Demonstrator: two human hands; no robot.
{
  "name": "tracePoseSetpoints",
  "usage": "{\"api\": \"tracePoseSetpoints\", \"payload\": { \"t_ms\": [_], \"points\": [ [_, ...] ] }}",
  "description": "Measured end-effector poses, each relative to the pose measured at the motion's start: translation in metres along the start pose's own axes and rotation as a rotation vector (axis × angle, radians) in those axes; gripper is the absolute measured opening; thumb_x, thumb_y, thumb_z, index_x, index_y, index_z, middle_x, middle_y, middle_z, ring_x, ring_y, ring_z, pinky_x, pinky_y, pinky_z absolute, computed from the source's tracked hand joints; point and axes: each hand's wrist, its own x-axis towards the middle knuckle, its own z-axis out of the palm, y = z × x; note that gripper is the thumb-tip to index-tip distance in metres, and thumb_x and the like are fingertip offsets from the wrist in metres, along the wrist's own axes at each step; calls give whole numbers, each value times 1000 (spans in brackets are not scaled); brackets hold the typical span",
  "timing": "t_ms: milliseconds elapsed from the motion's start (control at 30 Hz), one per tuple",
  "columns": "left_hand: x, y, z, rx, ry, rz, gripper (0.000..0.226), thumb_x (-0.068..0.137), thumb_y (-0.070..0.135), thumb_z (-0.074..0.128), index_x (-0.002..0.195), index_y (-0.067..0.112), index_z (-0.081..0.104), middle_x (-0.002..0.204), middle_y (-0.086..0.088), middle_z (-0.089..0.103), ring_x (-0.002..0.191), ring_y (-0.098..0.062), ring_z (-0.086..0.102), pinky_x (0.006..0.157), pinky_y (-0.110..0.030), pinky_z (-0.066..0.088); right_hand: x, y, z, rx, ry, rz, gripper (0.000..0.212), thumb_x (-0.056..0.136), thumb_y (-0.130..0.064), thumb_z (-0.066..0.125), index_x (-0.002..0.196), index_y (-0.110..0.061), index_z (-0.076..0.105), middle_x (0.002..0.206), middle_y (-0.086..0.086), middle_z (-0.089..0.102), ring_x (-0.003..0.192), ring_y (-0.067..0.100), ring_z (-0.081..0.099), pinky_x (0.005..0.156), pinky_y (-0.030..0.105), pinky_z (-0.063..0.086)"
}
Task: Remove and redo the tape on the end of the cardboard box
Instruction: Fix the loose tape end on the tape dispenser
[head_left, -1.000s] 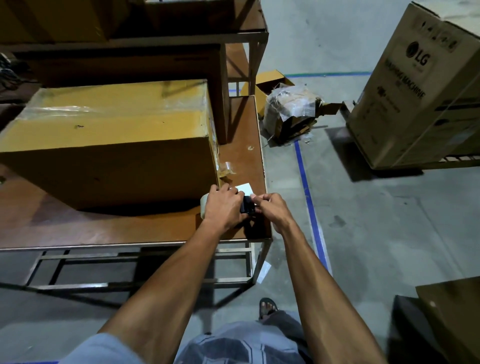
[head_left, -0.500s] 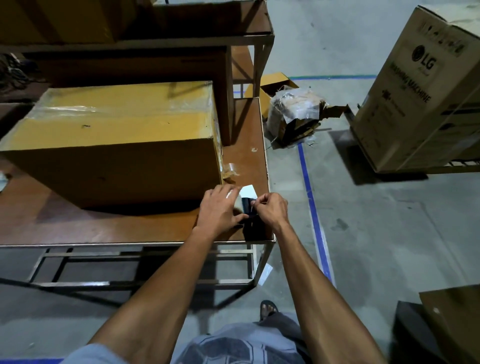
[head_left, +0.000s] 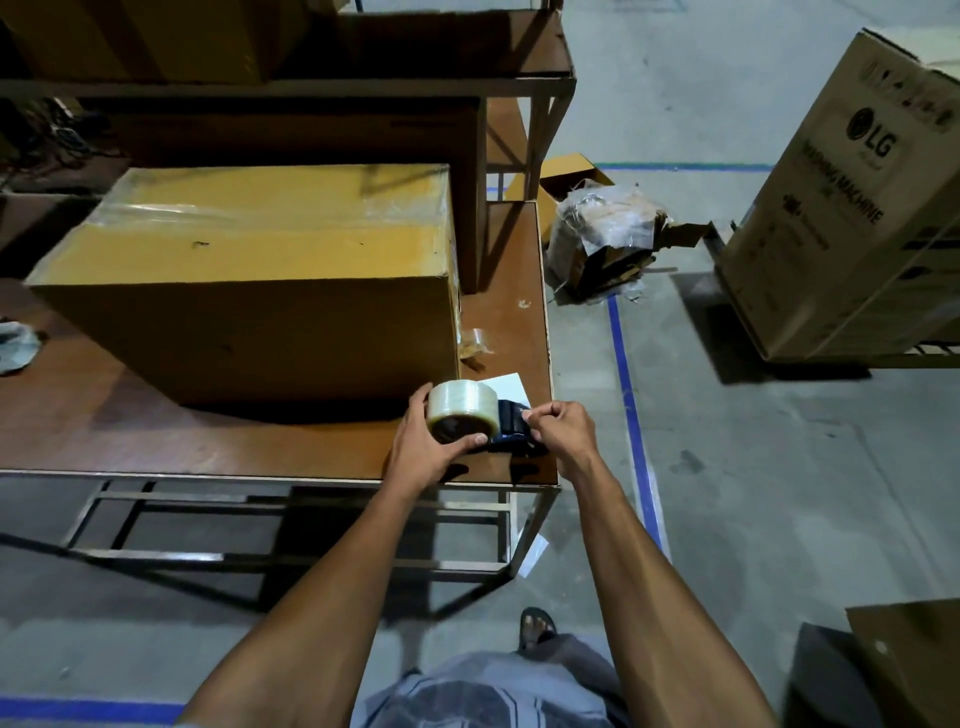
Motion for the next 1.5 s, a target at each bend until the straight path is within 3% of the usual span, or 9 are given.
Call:
{"api": "tracePoseSetpoints", "payload": {
  "t_ms": [167,267,367,467,633,800,1133,1333,1500],
  "points": [
    [2,0,-2,-339,-33,-68,99,54,76,94,138,44,52,136,2,63,124,-25,63,80,-42,66,-3,-2,0,212,-76,94,12,89,-8,78,77,-9,75,87,14,76,79,24,67,88,55,62],
    [4,8,-1,-464,-16,-66,86,65,79,87,133,36,58,129,0,68,117,-25,69,87,-40,62,-1,0,-1,293,-122,117,8,91,-4,76,83,-3,75,108,25,78,89,26,69,97,55,60],
    [6,17,-1,-595,-16,-105,71,75,83,73,130,39,62,137,-9,66,116,-25,69,89,-38,62,-1,-2,-3,393,-168,119,11,94,2,72,83,-2,71,104,25,76,94,25,69,96,43,62],
    [11,20,-2,-662,-26,-196,85,64,94,73,130,41,59,137,-11,65,118,-30,70,94,-44,63,-4,-6,-6,432,-218,106,12,96,2,69,85,-2,69,99,17,74,93,24,70,95,40,60],
    [15,29,-4,-763,-33,-305,85,84,64,80,145,14,48,132,-13,64,116,-28,68,94,-43,61,-8,-12,-12,519,-269,97,14,98,6,63,86,0,65,98,18,72,87,21,70,89,35,61],
    [16,36,-7,-807,-222,-412,110,59,79,91,145,27,48,136,-16,65,123,-38,68,102,-65,58,-8,-13,-16,545,-263,100,8,97,6,64,92,0,66,97,16,73,89,21,70,80,30,63],
    [15,40,-21,-891,-252,-391,59,88,45,85,136,14,69,133,-18,74,123,-34,71,98,-51,62,-5,-10,-21,473,-257,93,14,103,3,55,93,-7,58,114,21,68,104,27,66,90,38,58],
    [10,38,-28,-953,-261,-401,53,95,44,78,135,10,69,130,-18,75,123,-33,71,90,-47,65,-7,-7,-30,628,-294,138,15,107,3,48,95,-7,51,110,20,68,103,29,69,95,42,58],
    [9,36,-25,-941,-307,-395,61,93,53,75,137,12,68,128,-18,77,126,-35,70,104,-53,58,-7,-5,-31,623,-317,140,9,106,3,49,102,-5,52,122,27,66,105,30,70,96,43,60]
  ]
}}
